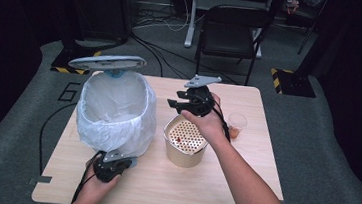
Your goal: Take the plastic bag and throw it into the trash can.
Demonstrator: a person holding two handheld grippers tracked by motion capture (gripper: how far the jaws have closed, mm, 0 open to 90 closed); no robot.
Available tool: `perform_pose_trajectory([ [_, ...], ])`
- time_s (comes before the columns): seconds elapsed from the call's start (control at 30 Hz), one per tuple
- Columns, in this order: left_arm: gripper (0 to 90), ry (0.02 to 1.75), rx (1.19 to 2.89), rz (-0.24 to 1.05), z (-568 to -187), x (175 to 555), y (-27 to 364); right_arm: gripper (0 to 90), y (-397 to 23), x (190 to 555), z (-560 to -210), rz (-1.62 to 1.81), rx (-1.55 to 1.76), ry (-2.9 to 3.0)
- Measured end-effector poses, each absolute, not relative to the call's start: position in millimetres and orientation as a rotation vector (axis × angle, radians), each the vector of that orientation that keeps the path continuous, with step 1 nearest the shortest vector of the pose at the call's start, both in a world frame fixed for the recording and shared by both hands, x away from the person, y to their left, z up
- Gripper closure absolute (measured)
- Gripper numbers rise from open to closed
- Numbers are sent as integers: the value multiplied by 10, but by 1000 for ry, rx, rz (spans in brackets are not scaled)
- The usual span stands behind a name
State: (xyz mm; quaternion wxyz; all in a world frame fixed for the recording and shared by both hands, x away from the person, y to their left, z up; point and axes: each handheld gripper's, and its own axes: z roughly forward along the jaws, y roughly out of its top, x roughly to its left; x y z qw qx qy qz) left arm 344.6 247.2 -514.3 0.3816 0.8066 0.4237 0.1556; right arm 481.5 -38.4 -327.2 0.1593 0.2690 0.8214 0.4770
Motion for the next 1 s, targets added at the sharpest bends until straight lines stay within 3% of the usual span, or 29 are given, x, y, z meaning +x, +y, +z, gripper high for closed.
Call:
perform_pose_trajectory([
  [1.0, 900, 1081, 2054, 395, -5145, 3446, 2473, 562, -1015, 5016, -3994, 1227, 936, 2323],
])
